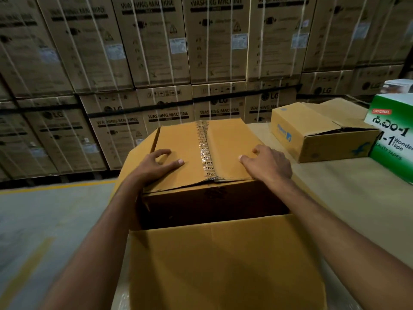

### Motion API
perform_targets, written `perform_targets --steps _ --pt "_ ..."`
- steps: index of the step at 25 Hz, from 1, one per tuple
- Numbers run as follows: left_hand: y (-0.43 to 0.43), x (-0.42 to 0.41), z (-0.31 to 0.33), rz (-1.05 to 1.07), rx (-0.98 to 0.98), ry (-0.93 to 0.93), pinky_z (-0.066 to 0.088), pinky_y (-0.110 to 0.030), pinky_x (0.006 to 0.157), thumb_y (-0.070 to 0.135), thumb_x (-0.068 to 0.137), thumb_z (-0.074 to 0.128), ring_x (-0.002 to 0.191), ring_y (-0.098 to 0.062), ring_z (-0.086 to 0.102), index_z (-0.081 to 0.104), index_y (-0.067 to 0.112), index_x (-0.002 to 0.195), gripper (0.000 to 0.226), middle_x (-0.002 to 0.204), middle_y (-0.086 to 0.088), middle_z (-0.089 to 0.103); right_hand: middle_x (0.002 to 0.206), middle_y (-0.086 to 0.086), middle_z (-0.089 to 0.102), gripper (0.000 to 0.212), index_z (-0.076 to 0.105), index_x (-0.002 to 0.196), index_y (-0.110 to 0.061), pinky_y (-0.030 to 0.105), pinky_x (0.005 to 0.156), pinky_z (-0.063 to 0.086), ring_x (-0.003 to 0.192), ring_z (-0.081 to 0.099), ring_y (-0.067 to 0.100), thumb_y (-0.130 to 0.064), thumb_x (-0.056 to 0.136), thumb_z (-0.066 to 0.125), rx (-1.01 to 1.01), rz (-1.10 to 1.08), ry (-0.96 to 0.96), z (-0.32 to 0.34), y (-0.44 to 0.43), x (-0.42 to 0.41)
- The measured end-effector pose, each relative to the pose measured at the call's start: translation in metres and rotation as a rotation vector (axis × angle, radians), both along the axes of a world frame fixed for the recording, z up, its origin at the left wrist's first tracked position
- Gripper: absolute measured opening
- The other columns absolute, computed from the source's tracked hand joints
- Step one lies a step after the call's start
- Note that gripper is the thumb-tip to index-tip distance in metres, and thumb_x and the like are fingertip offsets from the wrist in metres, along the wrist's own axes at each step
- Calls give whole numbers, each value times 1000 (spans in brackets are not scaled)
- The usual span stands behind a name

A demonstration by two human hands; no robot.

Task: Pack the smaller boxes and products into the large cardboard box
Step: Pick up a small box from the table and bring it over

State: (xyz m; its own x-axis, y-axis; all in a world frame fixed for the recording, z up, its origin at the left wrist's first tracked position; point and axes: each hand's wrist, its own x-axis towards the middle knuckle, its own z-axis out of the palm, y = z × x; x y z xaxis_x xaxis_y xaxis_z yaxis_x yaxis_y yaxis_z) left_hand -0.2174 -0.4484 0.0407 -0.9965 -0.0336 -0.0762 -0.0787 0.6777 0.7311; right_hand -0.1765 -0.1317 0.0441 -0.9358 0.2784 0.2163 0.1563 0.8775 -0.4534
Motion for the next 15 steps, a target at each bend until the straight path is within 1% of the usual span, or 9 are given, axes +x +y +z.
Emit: perform_targets --steps 3,5,7,9,10,11,13,14,15 --pt "-2 -13 -17 -11 -20 -34 38 -51 110 67 77 73 143 -33 35 46 42 145 78 162 -10 26 129 5 66 64 57 140 -28 41 93 49 117 59 31 -69 90 53 6 2 -48 -20 -4 -4" --pt "0 -24 -29 -28 -74 -59 37 -50 112 65 79 73 144 -32 34 46 40 146 77 161 -8 27 132 7 63 67 55 139 -26 43 97 49 120 57 32 -71 90 50 18 25 -133 -37 -4 -16" --pt "5 -33 -46 -101 -239 -177 35 -50 113 62 83 72 146 -33 31 39 39 152 80 163 -6 24 138 8 57 71 50 143 -25 43 100 47 125 53 32 -71 90 51 50 99 -359 -56 -6 -28" --pt "11 -40 -66 -249 -437 -329 27 -54 119 62 87 66 153 -35 17 20 38 159 89 169 0 7 151 11 46 77 38 153 -26 45 108 43 135 46 32 -70 92 51 138 179 -602 -71 -7 -35" --pt "13 -44 -71 -289 -504 -372 22 -55 121 65 88 63 155 -35 11 13 37 161 93 170 3 -1 155 12 41 78 32 157 -26 45 111 41 139 43 32 -69 94 50 184 204 -669 -74 -8 -39" --pt "14 -48 -73 -305 -557 -391 21 -55 122 68 87 62 155 -35 10 10 36 161 96 170 3 -2 156 12 40 77 31 157 -26 45 111 41 140 42 32 -68 95 49 210 220 -694 -74 -8 -42" --pt "20 -52 -69 -327 -654 -367 25 -54 121 74 82 62 153 -34 16 15 31 161 102 169 -1 11 153 12 41 72 36 154 -25 46 111 41 137 42 31 -65 96 50 285 253 -665 -73 -11 -49" --pt "26 -50 -64 -363 -661 -341 26 -54 120 75 81 62 152 -33 18 18 30 160 101 168 -2 17 153 12 40 69 39 154 -25 47 112 40 138 40 32 -62 97 51 330 297 -638 -71 -15 -52" --pt "35 -48 -59 -419 -612 -316 26 -54 120 73 82 63 152 -31 20 20 31 160 98 167 -2 20 154 11 39 65 39 154 -27 47 114 38 139 39 32 -57 98 53 349 362 -613 -66 -22 -55"
